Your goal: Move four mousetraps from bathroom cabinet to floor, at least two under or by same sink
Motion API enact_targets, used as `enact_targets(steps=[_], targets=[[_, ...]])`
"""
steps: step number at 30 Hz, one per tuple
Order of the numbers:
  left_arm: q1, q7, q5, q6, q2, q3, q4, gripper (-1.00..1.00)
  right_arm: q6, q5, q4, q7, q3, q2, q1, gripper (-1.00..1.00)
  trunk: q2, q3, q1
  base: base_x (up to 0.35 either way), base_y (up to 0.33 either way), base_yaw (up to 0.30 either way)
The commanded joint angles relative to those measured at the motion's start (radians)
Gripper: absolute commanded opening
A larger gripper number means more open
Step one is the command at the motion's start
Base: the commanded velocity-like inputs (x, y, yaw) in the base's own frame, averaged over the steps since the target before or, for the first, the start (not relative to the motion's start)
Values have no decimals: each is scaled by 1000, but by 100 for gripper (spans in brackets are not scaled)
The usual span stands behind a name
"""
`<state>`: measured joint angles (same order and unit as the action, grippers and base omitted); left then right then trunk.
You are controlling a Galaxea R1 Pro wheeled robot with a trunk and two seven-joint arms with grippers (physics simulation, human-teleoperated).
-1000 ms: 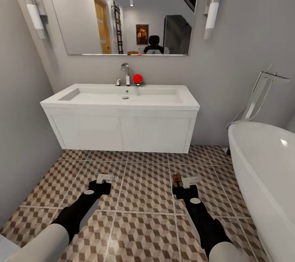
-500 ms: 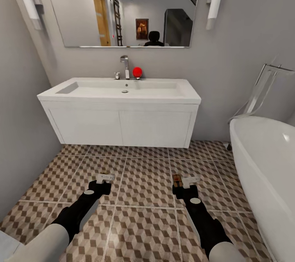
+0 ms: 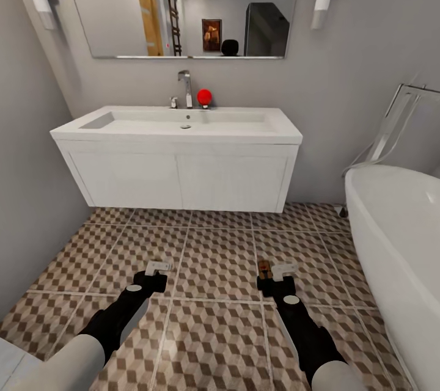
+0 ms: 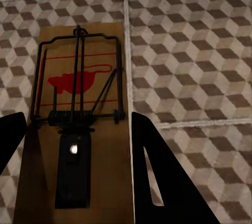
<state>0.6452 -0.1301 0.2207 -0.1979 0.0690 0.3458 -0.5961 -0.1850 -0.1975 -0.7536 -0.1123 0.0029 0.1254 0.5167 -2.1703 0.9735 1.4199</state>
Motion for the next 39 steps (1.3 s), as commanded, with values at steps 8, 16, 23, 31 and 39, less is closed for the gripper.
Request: enact_targets(steps=[8,16,23,31,39], targets=[[1,-9,10,-5,-2,9,7,-100,-7,-6,-2,-1,0,0,0,-100,-57,39,31,0,0,0],[1,-9,9,-5,-4,9,13,-100,-7,-6,-2,-1,0,0,0,-100,-113,77,61,0,0,0],[1,-8,9,-5,-5,9,13,-100,-6,-6,-3,-1,0,0,0,-100,-162,110,88,0,0,0],[1,-9,9,-4,-12,9,20,-100,-5,-6,-4,-1,0,0,0,-100,-218,147,119,0,0,0],[1,-9,9,-4,-12,9,21,-100,-5,-6,-4,-1,0,0,0,-100,-274,185,149,0,0,0]])
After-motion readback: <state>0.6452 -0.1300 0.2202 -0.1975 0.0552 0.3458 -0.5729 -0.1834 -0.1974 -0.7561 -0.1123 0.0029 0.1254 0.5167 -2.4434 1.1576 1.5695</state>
